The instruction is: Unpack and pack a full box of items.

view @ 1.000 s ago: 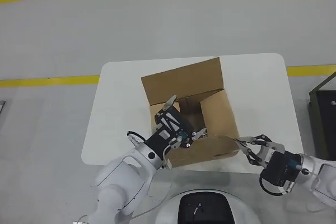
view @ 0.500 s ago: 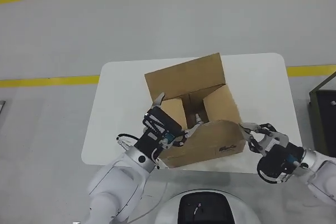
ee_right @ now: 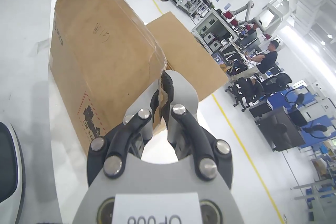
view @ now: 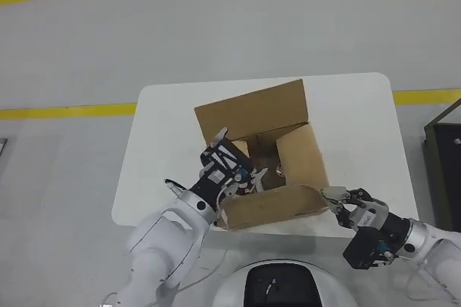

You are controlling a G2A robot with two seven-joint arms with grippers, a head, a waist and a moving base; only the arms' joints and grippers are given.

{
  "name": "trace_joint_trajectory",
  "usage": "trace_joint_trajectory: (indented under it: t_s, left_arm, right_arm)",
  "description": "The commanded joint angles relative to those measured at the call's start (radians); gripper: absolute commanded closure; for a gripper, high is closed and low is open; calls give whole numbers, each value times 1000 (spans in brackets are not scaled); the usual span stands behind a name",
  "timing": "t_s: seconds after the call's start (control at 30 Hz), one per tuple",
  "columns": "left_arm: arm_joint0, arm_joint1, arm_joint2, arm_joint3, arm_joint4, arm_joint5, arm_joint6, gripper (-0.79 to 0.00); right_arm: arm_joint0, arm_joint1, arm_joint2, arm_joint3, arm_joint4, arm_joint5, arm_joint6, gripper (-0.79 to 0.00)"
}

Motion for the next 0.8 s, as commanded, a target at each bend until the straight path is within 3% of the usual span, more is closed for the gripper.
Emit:
trace_joint_trajectory:
  t_s: [0.0,0.23,0.43,0.47,0.5,0.6,0.63,0.7,0.77]
  left_arm:
    - [-25,-1,16,18,23,-7,-27,-785]
    - [-94,-5,75,70,97,-53,-105,-785]
    - [-120,-9,99,92,31,-109,-179,-785]
    - [-123,-10,100,92,20,-111,-185,-785]
    - [-125,-10,102,93,10,-114,-192,-785]
    - [-130,-11,111,98,-22,-143,-215,-785]
    - [-133,-10,114,97,-29,-152,-222,-785]
    - [-136,-10,120,95,-36,-164,-236,-785]
    - [-136,-10,123,92,-43,-169,-242,-785]
  right_arm:
    - [-1,0,1,0,-4,3,-1,0]
    - [2,0,-4,9,12,9,-7,0]
    - [6,-1,-7,19,24,13,-9,-3]
    - [8,-1,-6,21,27,13,-9,-123]
    - [8,-2,-6,25,43,13,-12,-188]
    - [14,-2,3,30,89,1,-20,-225]
    - [15,-2,8,29,100,0,-20,-320]
    - [16,-3,19,28,139,-7,-21,-372]
    - [17,-3,33,27,184,-14,-22,-499]
